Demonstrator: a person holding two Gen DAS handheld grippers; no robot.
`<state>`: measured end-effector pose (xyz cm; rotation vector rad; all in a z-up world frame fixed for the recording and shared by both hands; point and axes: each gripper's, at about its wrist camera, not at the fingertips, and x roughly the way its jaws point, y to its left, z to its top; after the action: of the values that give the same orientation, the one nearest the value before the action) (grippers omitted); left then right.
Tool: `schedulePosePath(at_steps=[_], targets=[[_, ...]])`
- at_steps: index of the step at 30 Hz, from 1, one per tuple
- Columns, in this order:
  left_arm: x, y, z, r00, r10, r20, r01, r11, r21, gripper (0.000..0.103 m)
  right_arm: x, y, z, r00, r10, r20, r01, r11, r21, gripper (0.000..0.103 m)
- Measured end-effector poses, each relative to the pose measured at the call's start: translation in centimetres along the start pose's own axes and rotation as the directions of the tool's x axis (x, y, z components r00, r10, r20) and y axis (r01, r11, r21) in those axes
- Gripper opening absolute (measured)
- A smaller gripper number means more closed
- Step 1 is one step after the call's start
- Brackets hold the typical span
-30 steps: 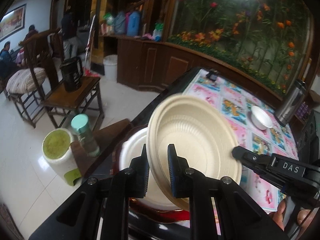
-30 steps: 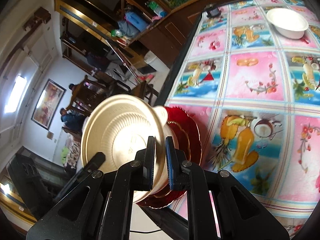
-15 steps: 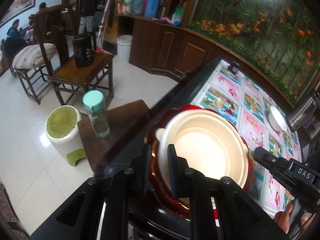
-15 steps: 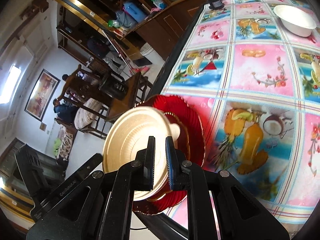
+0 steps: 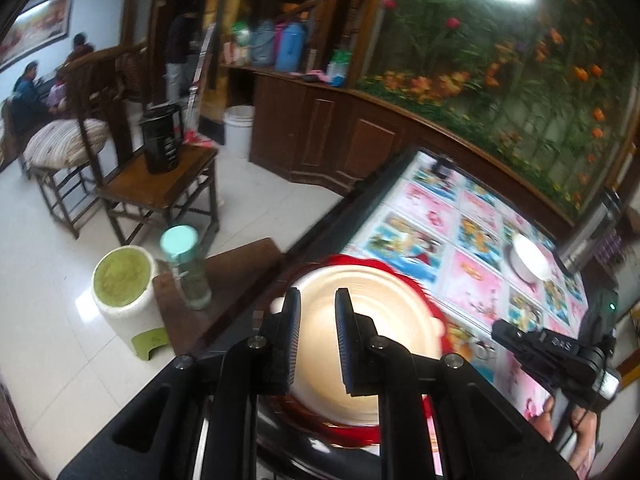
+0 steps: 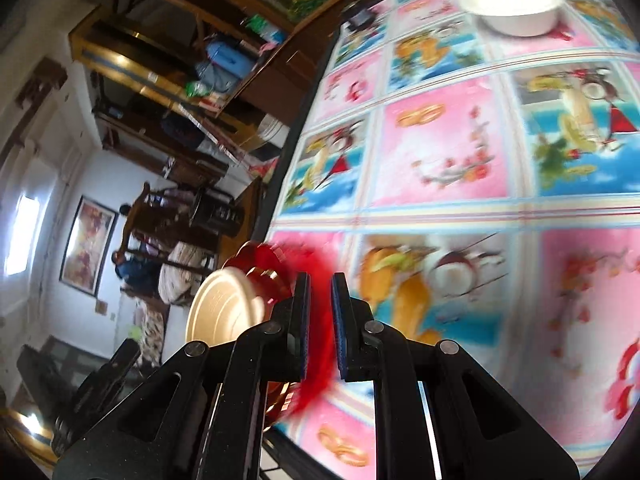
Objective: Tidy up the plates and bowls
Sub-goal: 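Move the left gripper to the white bowl and grasp its rim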
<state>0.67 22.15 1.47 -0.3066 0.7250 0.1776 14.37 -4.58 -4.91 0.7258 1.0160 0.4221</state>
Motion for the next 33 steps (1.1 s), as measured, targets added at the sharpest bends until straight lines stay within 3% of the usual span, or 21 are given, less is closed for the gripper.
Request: schedulePosePath(at_steps=[6, 9, 10, 11, 15, 17, 20, 23, 27, 33], targets=[[1.5, -6.3, -0.5, 0.996, -0.062, -0.066, 0.069, 0.992, 0.109, 0.021, -2.7, -4.5, 2.2, 0.997, -0.035, 0.071, 0.032, 0.998, 0.053, 0.013], [2.6, -9.6, -0.7, 0.991, -0.082, -0.103, 0.097, 0.983, 0.153, 0.046, -4.9, -7.3, 3.6, 0.989, -0.077, 0.128, 0.069, 0.995, 0.065, 0.013], [2.9, -10.5, -0.6, 0.99, -0.083, -0.112, 0.1, 0.982, 0.16, 0.061, -5.7, -8.3, 4.1, 0.985, -0.091, 0.15, 0.082, 0.994, 0.069, 0.013], [3.3, -11.7, -0.6, 0.99, -0.084, -0.118, 0.103, 0.98, 0.168, 0.067, -6.6, -9.5, 4.8, 0.979, -0.105, 0.174, 0.093, 0.993, 0.074, 0.013], [5.3, -16.4, 0.2, 0.986, -0.089, -0.143, 0.12, 0.968, 0.221, 0.068, -10.6, -14.2, 7.2, 0.951, -0.177, 0.254, 0.152, 0.981, 0.117, 0.013], [6.9, -19.0, 0.8, 0.981, -0.107, -0.165, 0.143, 0.963, 0.229, 0.073, -12.1, -16.2, 8.1, 0.941, -0.192, 0.28, 0.157, 0.977, 0.14, 0.013], [9.9, -23.0, 1.6, 0.976, -0.101, -0.195, 0.148, 0.958, 0.244, 0.075, -14.0, -19.3, 9.0, 0.924, -0.214, 0.318, 0.163, 0.97, 0.18, 0.023], [13.3, -26.6, 2.2, 0.97, -0.104, -0.221, 0.156, 0.959, 0.235, 0.075, -14.7, -21.3, 9.8, 0.929, -0.21, 0.304, 0.138, 0.96, 0.243, 0.023], [17.9, -30.3, 3.0, 0.957, -0.102, -0.27, 0.161, 0.966, 0.204, 0.075, -15.5, -21.1, 10.2, 0.926, -0.206, 0.315, 0.14, 0.965, 0.221, 0.023], [23.3, -32.9, 4.0, 0.943, -0.072, -0.326, 0.124, 0.982, 0.141, 0.075, -14.0, -20.3, 9.9, 0.954, -0.129, 0.269, 0.066, 0.971, 0.23, 0.023]])
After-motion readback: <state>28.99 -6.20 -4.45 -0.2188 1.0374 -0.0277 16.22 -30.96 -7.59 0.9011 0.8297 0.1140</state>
